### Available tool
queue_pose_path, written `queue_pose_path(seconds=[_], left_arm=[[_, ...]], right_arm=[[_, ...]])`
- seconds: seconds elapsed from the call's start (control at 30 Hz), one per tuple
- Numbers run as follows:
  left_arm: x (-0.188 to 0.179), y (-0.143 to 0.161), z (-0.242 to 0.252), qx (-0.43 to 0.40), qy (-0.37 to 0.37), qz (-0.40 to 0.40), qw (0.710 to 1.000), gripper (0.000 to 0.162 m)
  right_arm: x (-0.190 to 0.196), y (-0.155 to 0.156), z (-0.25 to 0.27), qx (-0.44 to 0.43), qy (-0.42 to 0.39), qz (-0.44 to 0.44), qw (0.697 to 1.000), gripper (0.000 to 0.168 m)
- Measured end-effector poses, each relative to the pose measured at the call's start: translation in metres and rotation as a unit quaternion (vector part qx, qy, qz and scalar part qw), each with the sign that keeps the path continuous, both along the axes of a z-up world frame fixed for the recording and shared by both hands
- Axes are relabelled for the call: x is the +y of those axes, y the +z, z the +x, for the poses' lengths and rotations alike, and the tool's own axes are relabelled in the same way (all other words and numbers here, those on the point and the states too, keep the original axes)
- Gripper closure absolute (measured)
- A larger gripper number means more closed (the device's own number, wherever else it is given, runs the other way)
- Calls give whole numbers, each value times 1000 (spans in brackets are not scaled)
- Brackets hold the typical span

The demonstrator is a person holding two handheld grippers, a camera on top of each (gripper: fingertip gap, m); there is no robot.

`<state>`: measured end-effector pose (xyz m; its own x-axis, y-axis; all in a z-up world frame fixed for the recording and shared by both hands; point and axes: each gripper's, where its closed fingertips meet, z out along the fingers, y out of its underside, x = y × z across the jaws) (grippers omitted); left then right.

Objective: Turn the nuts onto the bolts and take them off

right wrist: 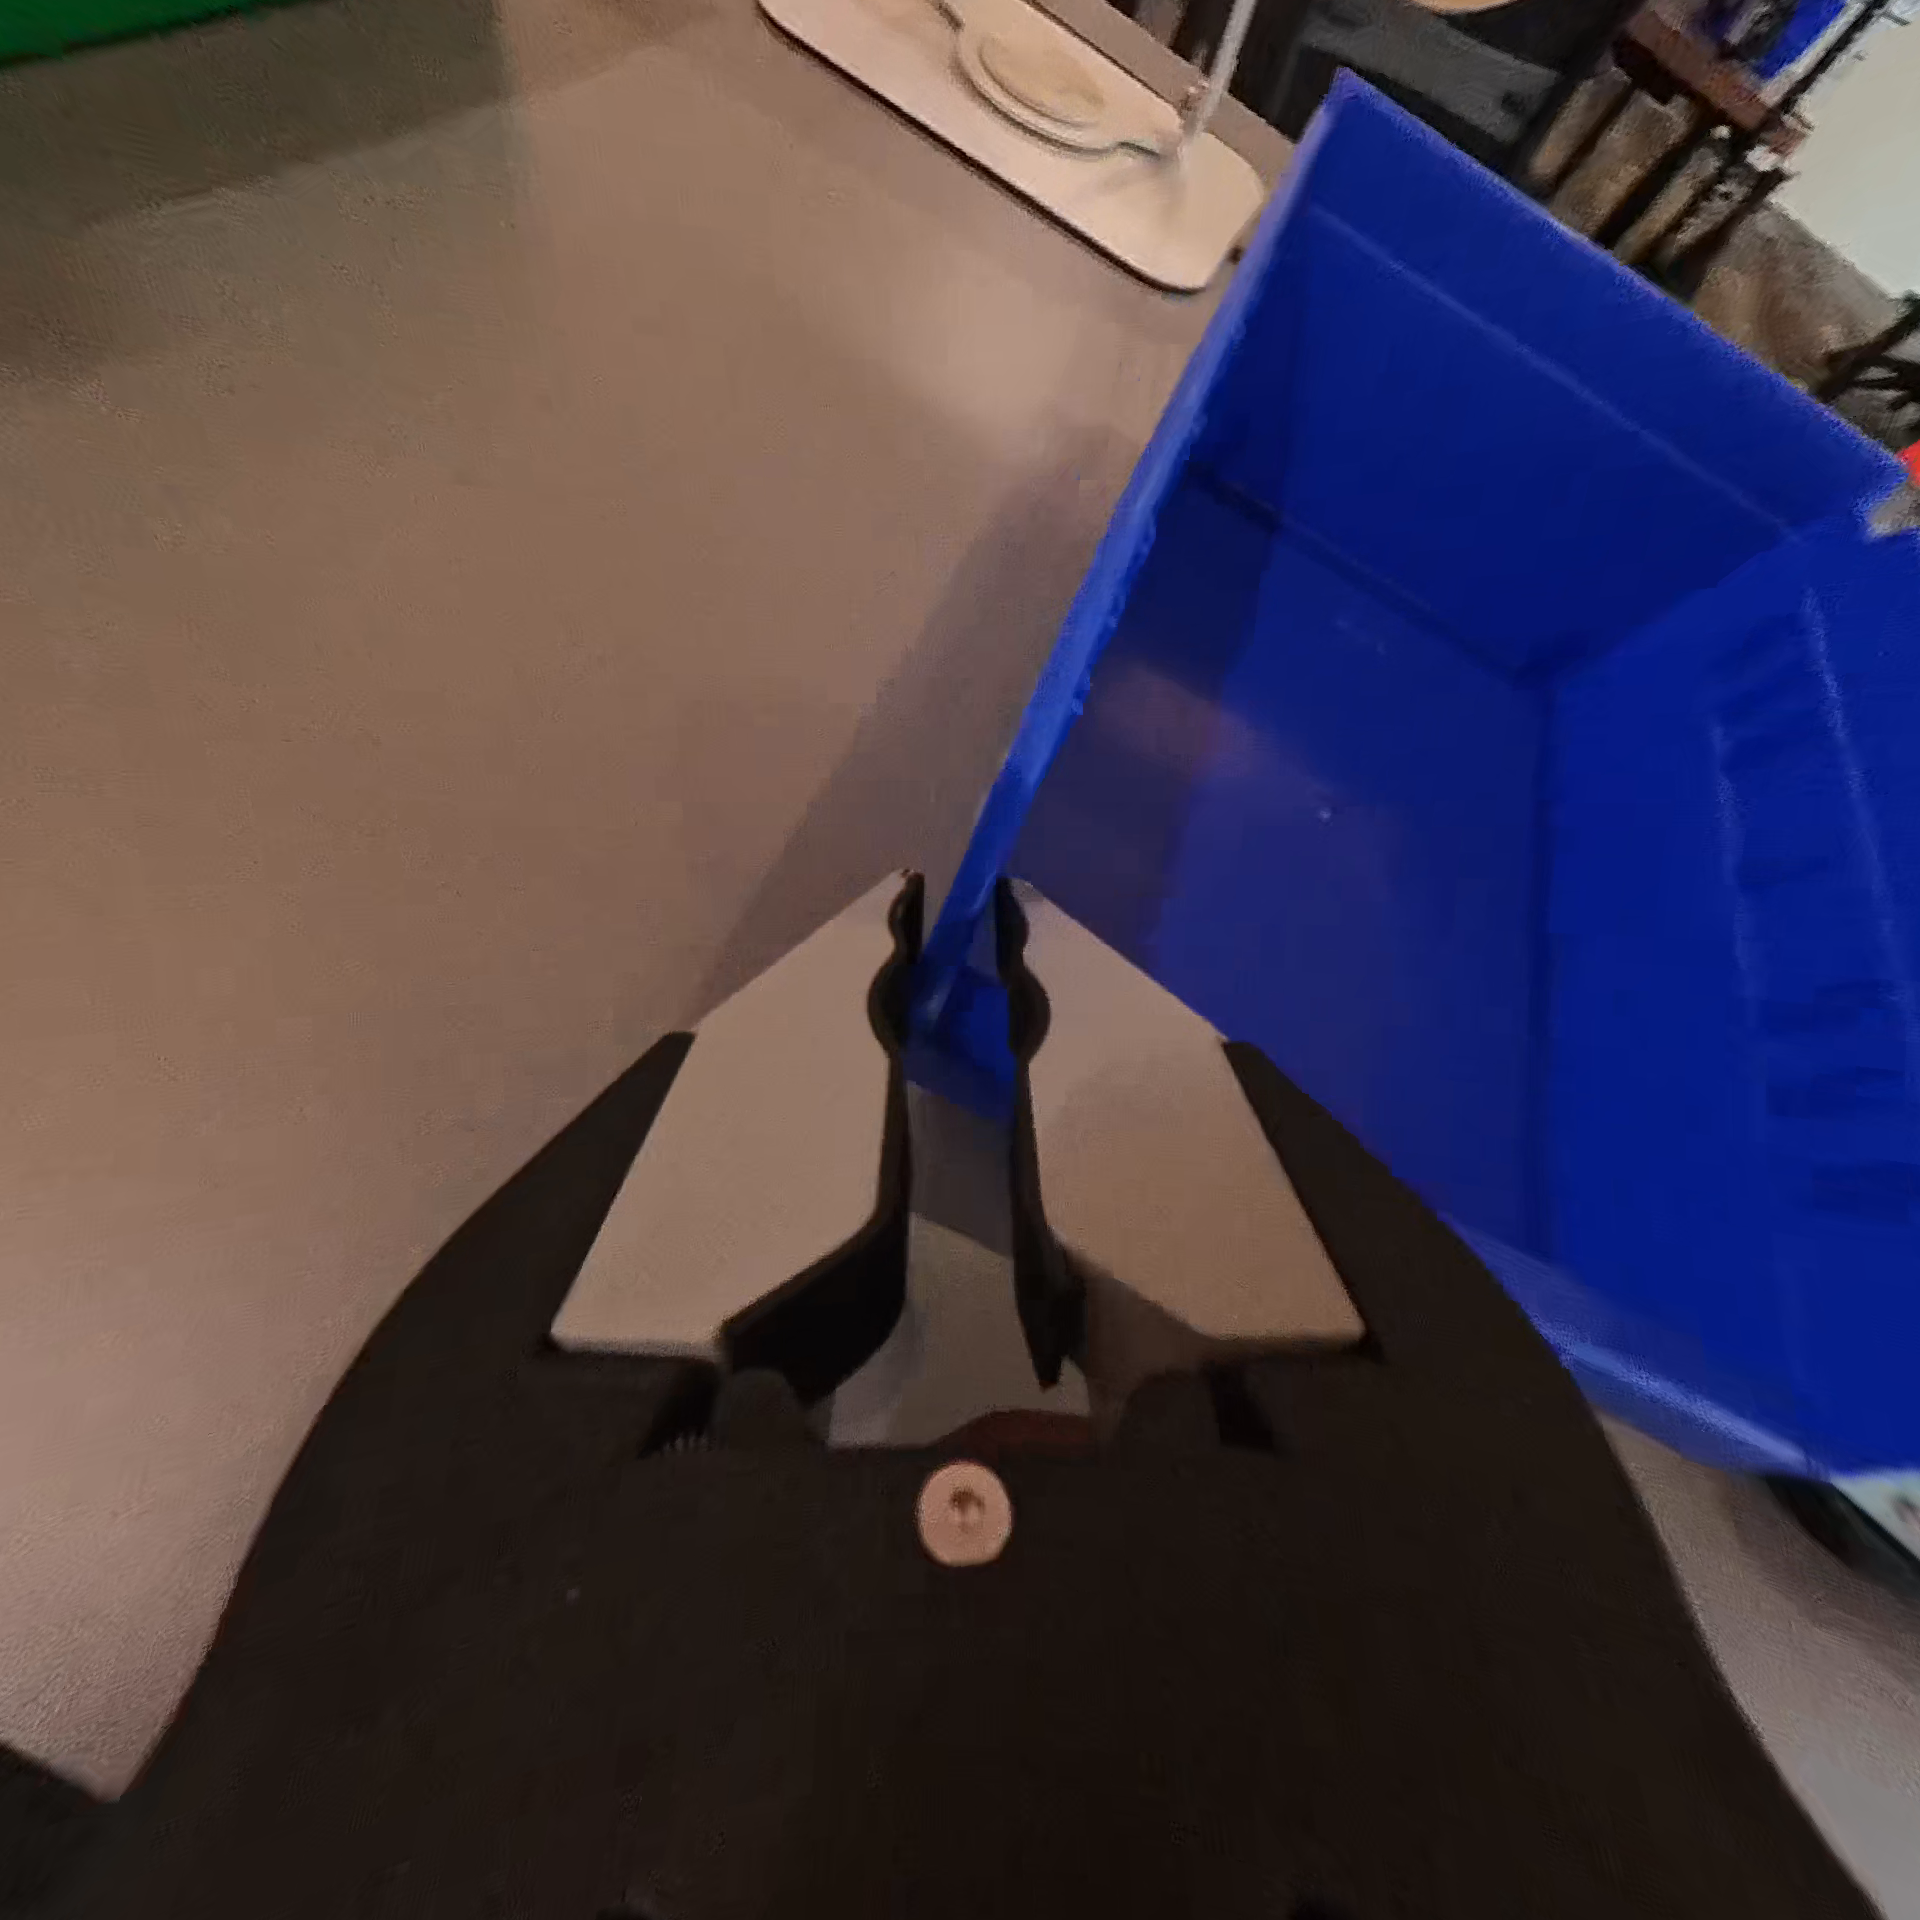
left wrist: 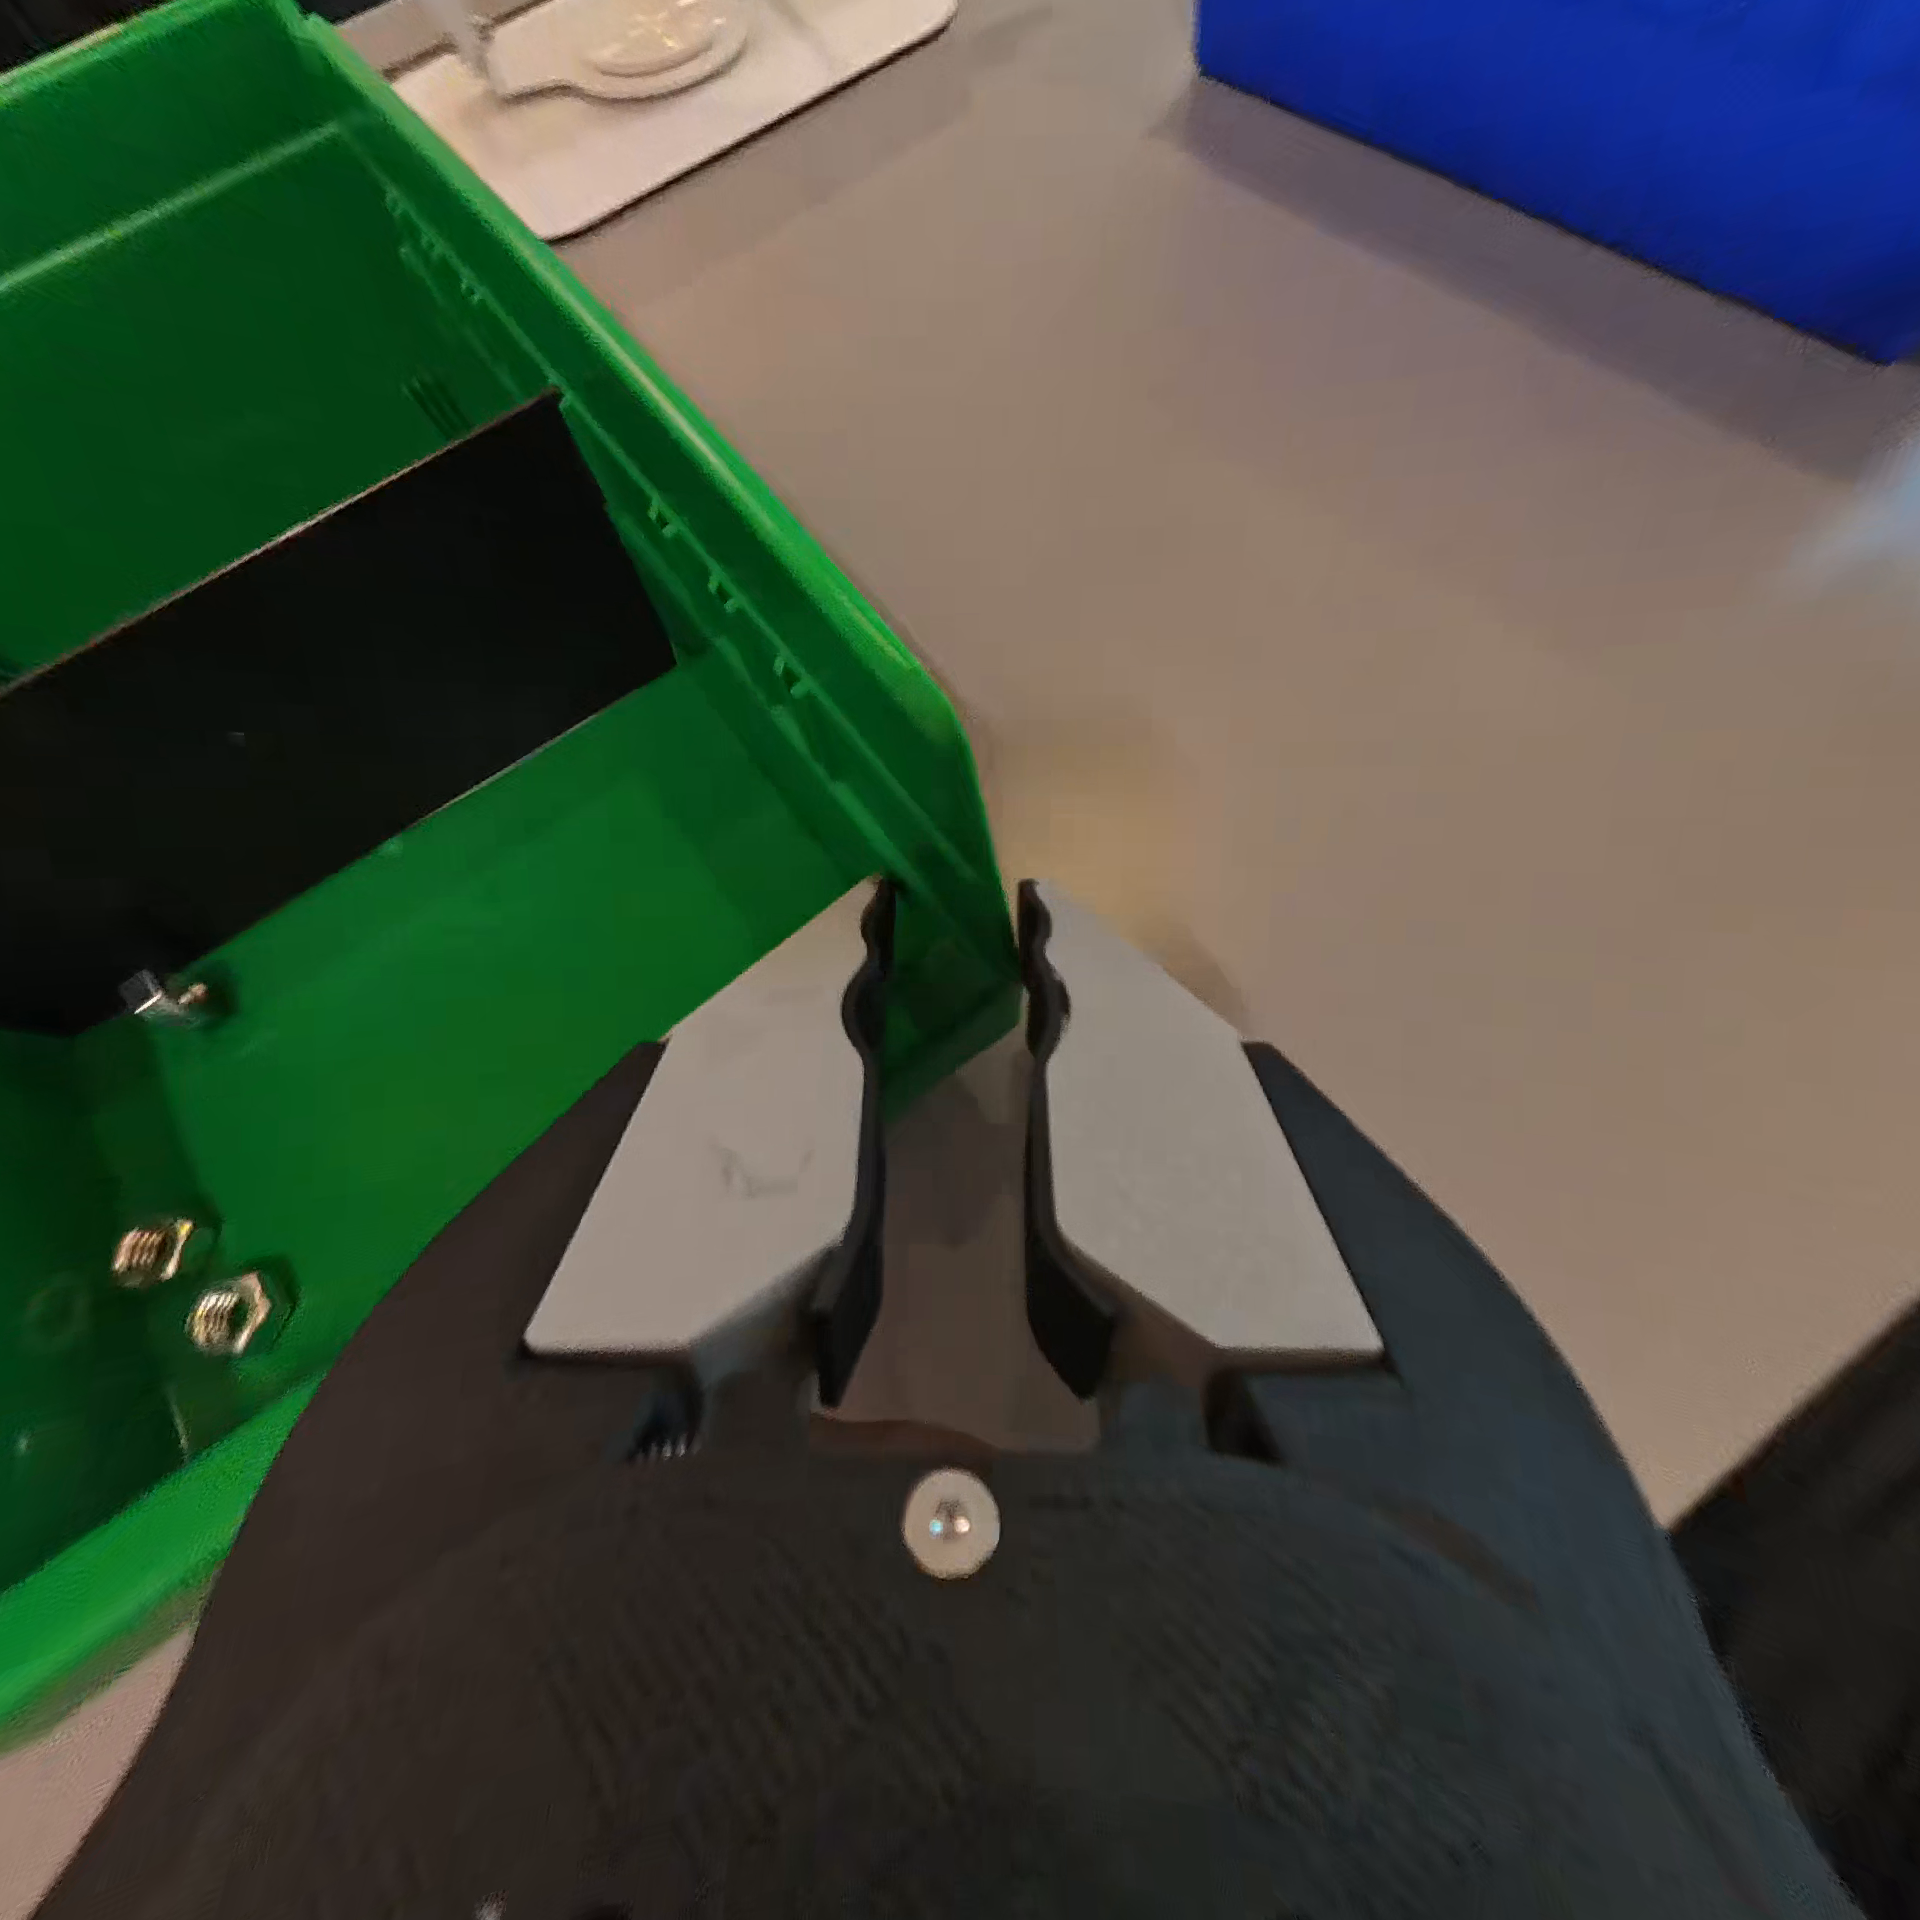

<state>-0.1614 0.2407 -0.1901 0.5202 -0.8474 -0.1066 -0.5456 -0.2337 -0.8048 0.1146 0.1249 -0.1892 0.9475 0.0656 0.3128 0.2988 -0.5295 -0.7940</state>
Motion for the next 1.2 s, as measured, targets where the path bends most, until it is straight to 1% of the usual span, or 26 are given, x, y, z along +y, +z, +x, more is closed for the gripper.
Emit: queue_pose_path(seconds=[0.07,0.2,0.27,0.4,0.47,0.5,0.53,0.57,0.6,0.63,0.67,0.73,0.8,0.83,0.9,0.97,1.03,1.13,1.2], left_arm=[[15,0,-11,7,24,11,1000,145],[25,0,-15,-38,21,-16,999,145],[29,0,-10,-57,29,-29,998,144],[37,0,3,-48,39,-18,998,142],[36,1,4,-39,56,-23,997,141],[29,7,3,-33,62,-22,997,135],[18,20,7,-37,52,-5,998,125],[6,37,11,-46,37,30,998,116],[-5,55,16,-58,25,73,995,113],[-16,70,23,-69,10,107,992,114],[-26,80,34,-75,-9,124,989,114],[-44,85,62,-82,-53,115,989,108],[-52,80,94,-88,-92,96,987,103],[-45,75,106,-83,-91,103,987,103],[-17,59,125,-68,-77,113,988,108],[8,39,140,-69,-77,83,991,108],[31,26,151,-70,-76,68,992,110],[59,19,163,-84,-76,79,990,114],[72,7,166,-70,-83,76,991,113]], right_arm=[[1,0,14,-27,-35,5,999,163],[13,0,15,45,-18,25,999,159],[22,0,17,51,-23,25,998,159],[39,-2,10,38,-17,23,999,155],[42,-1,7,40,-24,9,999,154],[38,6,0,45,-15,8,999,144],[35,24,-14,50,8,35,998,126],[32,45,-27,49,28,72,996,118],[30,61,-39,46,48,97,993,130],[31,74,-56,55,82,113,989,152],[35,81,-70,69,104,117,985,152],[50,91,-91,84,131,121,980,127],[71,95,-111,96,158,131,974,130],[85,93,-116,102,158,133,973,127],[114,85,-116,112,143,137,974,126],[139,75,-117,126,140,140,972,126],[161,67,-114,129,134,136,973,125],[191,62,-103,112,129,147,974,124],[206,59,-95,86,133,160,974,122]])
